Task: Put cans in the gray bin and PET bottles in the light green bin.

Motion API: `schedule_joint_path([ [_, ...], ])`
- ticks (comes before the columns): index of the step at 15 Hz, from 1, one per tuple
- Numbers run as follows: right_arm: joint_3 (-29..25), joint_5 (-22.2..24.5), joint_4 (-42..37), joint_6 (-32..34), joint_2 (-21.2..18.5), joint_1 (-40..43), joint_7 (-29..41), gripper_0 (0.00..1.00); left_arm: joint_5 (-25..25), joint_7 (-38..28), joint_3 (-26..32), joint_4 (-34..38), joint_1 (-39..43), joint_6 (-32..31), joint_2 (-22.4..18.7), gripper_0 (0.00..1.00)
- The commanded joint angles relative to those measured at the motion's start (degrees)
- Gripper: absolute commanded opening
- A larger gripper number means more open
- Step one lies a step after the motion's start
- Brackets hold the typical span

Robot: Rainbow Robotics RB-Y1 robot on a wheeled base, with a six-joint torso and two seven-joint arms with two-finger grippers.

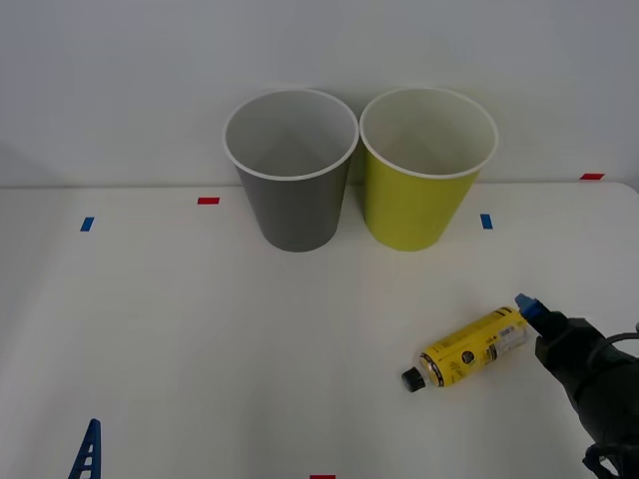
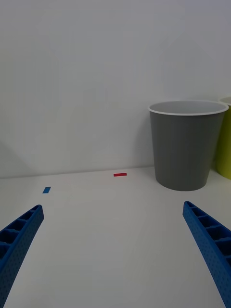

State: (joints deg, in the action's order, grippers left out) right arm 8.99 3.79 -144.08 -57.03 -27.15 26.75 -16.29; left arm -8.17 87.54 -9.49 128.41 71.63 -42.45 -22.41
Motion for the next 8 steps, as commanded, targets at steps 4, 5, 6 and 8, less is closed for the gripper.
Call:
schedule_joint_path([
  [4, 3.57, -7.66, 0.03, -19.7, -4.49, -11.63, 15.68, 1.0, 0.0, 0.0, 0.0, 0.0, 0.0, 0.0, 0.0, 1.0],
  [5, 3.66, -9.42, 0.03, -22.86, -4.58, -13.83, 17.61, 1.0, 0.0, 0.0, 0.0, 0.0, 0.0, 0.0, 0.0, 1.0],
  [6, 3.84, -10.82, 0.29, -25.85, -4.75, -15.77, 19.81, 1.0, 0.0, 0.0, 0.0, 0.0, 0.0, 0.0, 0.0, 1.0],
  [8, 3.84, -13.9, 3.02, -27.7, -5.46, -18.75, 22.97, 1.0, 0.0, 0.0, 0.0, 0.0, 0.0, 0.0, 0.0, 1.0],
])
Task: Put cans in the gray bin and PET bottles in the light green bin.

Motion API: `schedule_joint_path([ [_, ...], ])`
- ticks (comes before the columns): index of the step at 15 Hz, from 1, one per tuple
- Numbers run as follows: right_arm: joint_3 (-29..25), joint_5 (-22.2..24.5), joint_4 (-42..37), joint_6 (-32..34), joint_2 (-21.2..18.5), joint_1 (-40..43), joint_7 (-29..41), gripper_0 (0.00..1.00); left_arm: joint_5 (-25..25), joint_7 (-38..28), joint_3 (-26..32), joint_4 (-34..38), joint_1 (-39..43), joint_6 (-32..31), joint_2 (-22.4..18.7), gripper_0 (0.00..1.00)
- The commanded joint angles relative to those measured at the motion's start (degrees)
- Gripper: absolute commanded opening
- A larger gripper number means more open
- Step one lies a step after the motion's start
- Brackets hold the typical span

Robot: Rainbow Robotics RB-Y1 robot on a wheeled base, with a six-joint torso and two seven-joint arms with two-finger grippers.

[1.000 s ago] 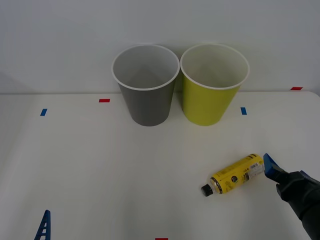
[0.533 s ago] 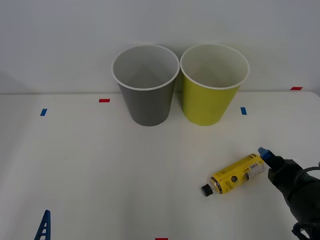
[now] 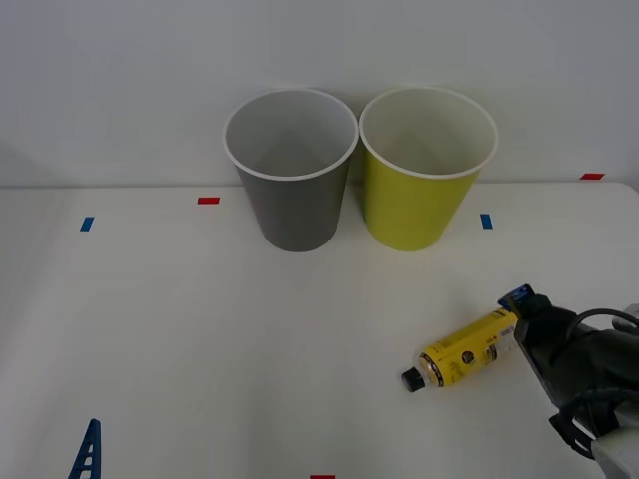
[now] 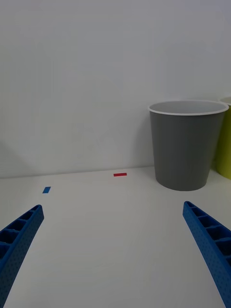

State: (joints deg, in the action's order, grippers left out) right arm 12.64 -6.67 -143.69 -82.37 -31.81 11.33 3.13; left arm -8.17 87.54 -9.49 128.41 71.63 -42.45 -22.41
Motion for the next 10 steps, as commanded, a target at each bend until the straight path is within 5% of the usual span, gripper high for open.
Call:
schedule_joint_path([
  [1, 0.19, -5.11, 4.82, -2.36, -1.23, -5.09, 3.99, 1.0, 0.0, 0.0, 0.0, 0.0, 0.0, 0.0, 0.0, 1.0],
  [10, 0.19, -19.79, 14.75, -2.36, -7.91, -13.35, 9.52, 1.0, 0.0, 0.0, 0.0, 0.0, 0.0, 0.0, 0.0, 1.0],
])
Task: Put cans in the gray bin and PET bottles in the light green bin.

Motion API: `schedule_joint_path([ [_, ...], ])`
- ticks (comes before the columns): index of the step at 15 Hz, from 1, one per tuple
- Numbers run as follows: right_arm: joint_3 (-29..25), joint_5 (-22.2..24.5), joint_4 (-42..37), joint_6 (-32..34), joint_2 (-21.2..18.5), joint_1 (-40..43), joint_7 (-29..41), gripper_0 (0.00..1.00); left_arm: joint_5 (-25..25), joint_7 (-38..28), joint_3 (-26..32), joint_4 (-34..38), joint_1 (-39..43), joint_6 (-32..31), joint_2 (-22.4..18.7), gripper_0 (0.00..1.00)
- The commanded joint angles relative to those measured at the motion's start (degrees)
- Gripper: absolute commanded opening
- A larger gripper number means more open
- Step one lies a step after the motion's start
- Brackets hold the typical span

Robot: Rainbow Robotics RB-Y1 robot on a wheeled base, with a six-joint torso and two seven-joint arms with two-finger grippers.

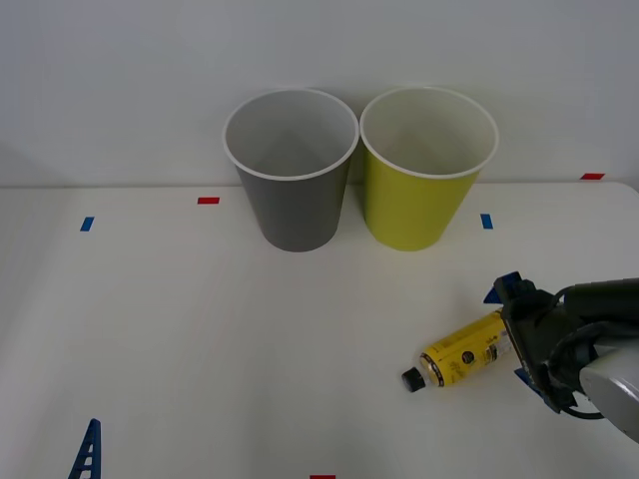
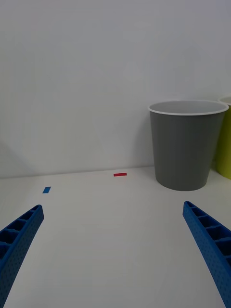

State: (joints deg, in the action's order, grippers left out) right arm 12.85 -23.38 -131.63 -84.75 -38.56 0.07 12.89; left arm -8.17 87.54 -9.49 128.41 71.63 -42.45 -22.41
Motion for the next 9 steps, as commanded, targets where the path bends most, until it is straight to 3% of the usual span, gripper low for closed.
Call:
schedule_joint_path([
  [1, -0.02, -4.75, 3.66, 0.02, -1.61, -2.88, -0.32, 1.0, 0.0, 0.0, 0.0, 0.0, 0.0, 0.0, 0.0, 1.0],
  [5, 4.02, -9.14, 8.4, 0.11, -5.91, -7.62, -0.49, 1.0, 0.0, 0.0, 0.0, 0.0, 0.0, 0.0, 0.0, 1.0],
  [9, 6.66, -10.9, 11.92, 0.11, -6.62, -10.26, -0.4, 1.0, 0.0, 0.0, 0.0, 0.0, 0.0, 0.0, 0.0, 1.0],
])
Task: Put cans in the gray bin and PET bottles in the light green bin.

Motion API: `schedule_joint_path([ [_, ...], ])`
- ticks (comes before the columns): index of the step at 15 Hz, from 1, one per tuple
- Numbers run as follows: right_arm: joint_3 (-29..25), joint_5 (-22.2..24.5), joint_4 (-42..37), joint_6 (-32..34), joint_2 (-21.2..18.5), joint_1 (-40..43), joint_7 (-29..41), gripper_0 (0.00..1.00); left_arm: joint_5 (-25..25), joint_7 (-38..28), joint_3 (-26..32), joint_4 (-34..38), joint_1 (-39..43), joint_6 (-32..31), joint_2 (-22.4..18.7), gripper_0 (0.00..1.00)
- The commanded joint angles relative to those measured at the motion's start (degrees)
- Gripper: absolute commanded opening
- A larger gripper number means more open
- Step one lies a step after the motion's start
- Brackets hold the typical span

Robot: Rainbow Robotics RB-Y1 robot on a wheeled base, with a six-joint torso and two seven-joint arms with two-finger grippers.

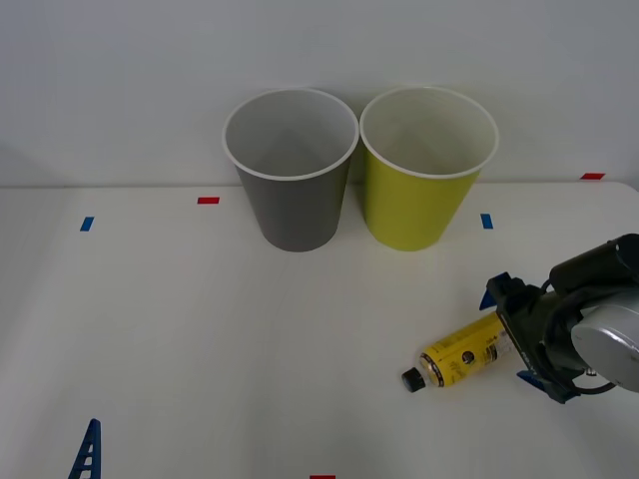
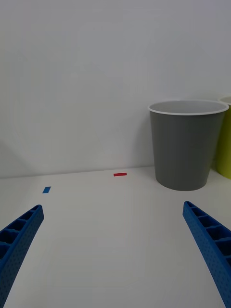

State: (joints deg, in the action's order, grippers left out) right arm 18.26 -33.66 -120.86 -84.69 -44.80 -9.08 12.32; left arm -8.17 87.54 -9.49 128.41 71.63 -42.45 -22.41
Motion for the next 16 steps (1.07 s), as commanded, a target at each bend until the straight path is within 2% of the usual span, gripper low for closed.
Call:
schedule_joint_path([
  [1, 1.87, -0.62, 1.59, 0.05, -0.38, -1.47, 0.16, 1.0, 0.0, 0.0, 0.0, 0.0, 0.0, 0.0, 0.0, 1.0],
  [8, 5.21, -1.94, 6.42, 2.52, -0.38, -4.81, -0.1, 1.0, 0.0, 0.0, 0.0, 0.0, 0.0, 0.0, 0.0, 1.0],
  [16, 7.4, -1.67, 6.51, 2.78, -0.55, -4.98, -0.37, 1.0, 0.0, 0.0, 0.0, 0.0, 0.0, 0.0, 0.0, 1.0],
])
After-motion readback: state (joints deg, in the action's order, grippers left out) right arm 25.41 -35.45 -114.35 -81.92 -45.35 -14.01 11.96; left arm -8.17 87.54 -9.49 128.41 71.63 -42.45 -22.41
